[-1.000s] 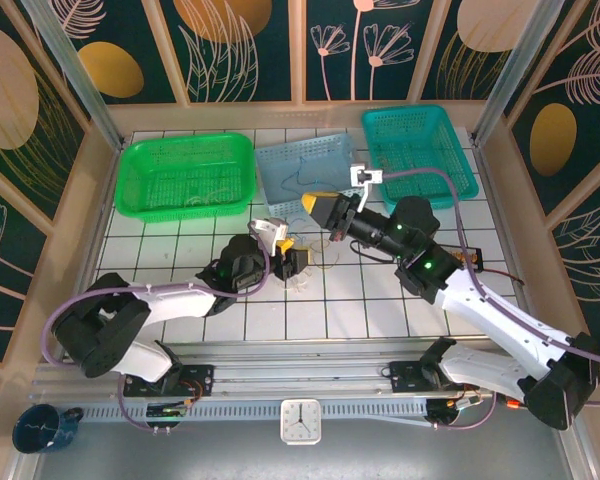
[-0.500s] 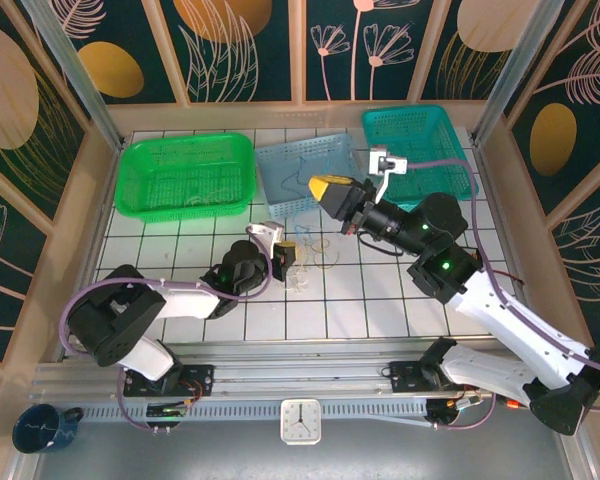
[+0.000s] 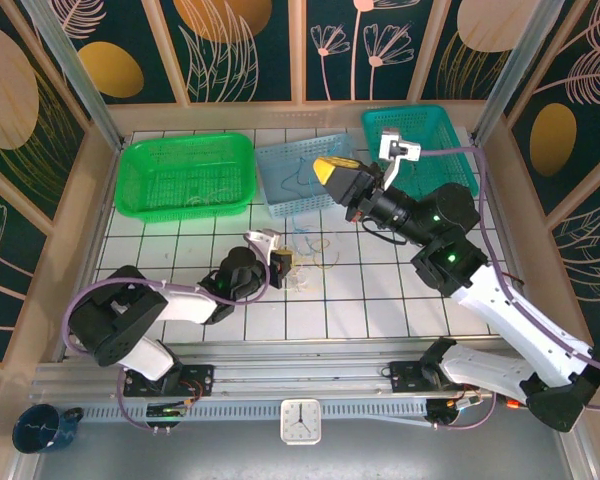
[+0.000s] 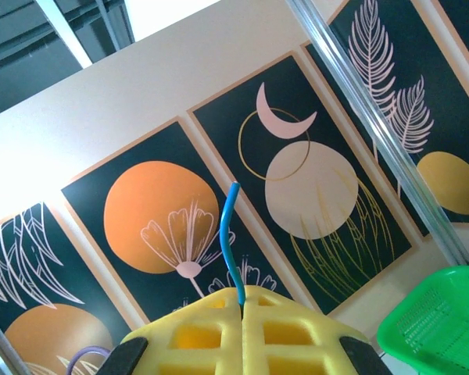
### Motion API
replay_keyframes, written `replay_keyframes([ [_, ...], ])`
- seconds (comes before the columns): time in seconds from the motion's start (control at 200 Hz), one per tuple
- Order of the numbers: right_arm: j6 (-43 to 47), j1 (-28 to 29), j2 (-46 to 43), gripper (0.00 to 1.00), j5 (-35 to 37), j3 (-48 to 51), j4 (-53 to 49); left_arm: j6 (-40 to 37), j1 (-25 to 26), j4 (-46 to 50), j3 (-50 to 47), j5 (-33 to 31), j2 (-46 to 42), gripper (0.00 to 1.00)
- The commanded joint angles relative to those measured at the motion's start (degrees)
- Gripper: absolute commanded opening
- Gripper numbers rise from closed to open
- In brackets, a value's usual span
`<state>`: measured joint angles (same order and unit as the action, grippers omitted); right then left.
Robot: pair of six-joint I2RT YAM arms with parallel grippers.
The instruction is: Untangle the cables
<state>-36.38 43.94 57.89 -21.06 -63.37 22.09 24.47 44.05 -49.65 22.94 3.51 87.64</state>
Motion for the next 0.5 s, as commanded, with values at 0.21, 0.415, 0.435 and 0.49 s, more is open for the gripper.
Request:
replay_keyframes([
  [0.21, 1.14, -0.96, 0.25, 0.0, 0.23, 0.16, 2.19, -2.18, 0.07, 2.84, -4.46, -0.03, -8.36, 0.49],
  [0.415, 1.75, -1.43, 1.03, 0.0, -0.18, 0.52, 1.48, -4.91, 0.02, 6.51, -4.21, 0.19, -12.97, 0.63],
  [0.435, 1.8, -1.45, 1.08, 0.0, -0.4, 0.53, 1.44, -5.27, 0.04, 6.9, -3.88, 0.26, -13.29, 0.63],
  [0.49, 1.71, -1.48, 1.41, 0.0, -0.84, 0.53, 1.25, -6.2, 0.05, 7.9, -2.79, 0.96, -13.84, 0.65],
])
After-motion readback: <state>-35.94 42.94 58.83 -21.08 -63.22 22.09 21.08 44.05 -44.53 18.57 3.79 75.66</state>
